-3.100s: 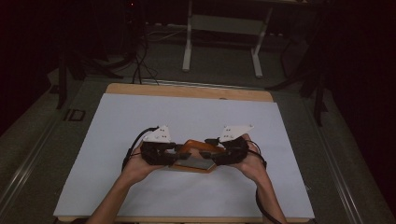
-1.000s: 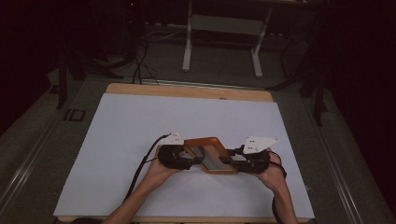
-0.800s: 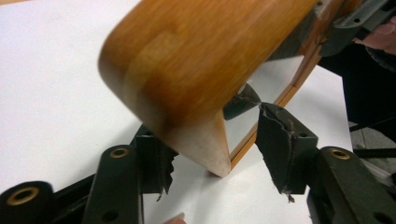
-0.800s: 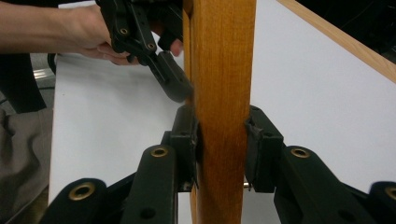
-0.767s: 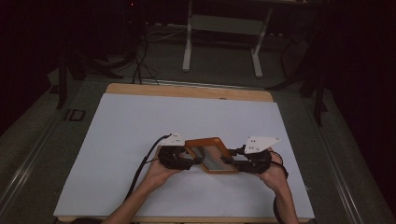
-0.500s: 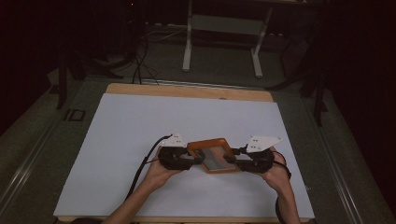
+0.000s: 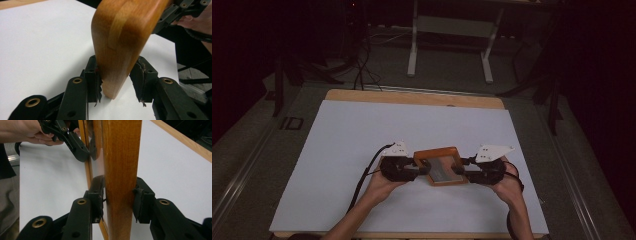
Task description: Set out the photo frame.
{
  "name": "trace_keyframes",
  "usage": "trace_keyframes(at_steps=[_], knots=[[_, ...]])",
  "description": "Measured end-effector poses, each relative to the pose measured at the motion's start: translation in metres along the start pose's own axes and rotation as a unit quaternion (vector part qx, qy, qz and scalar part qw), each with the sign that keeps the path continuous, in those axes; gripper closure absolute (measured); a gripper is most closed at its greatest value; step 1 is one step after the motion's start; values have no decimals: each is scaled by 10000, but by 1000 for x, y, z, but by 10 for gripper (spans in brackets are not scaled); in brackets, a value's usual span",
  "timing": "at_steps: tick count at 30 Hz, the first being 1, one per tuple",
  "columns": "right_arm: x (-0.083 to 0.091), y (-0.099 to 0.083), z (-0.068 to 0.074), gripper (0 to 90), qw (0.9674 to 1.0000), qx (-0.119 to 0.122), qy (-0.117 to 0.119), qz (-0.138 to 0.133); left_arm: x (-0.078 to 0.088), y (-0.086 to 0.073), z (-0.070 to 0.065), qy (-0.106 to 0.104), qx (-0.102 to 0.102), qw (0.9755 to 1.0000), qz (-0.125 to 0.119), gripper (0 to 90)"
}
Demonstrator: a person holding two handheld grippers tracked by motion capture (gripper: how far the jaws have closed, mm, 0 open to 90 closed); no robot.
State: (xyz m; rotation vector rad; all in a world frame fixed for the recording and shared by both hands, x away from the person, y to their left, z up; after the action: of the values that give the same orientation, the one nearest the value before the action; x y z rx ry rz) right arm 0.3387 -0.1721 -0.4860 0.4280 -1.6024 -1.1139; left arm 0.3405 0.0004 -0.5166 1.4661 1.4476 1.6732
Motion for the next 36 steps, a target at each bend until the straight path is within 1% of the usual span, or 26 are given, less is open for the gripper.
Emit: trace_keyframes(at_steps=[9, 14, 22, 27, 36], knots=[[0, 8, 1, 645, 9996, -127, 51, -230, 12, 10, 0, 75, 35, 9998, -200, 614], [-1, 11, 2, 645, 9989, -280, 115, -347, 18, 14, 2, 63, 93, 9995, -283, 616], [-8, 15, 3, 646, 9968, -600, 264, -464, 29, 17, 7, 71, 236, 9990, -370, 619], [-12, 16, 4, 646, 9958, -718, 317, -473, 34, 19, 10, 111, 288, 9987, -414, 621], [-19, 17, 5, 646, 9928, -956, 451, -558, 42, 21, 14, 143, 389, 9981, -465, 630]])
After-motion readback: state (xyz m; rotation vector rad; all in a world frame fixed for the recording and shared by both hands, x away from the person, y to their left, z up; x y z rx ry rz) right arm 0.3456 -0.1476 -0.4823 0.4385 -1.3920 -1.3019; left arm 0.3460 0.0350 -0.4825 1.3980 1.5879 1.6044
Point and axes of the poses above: each handheld gripper's, and its own axes: x roughly backward along the jaws, y roughly out of its top, z roughly to its left, the point moved 8 cm from there along -x, roughly forward along the jaws, and after that the axes turned 6 degrees about -x, right-handed, at the moved point
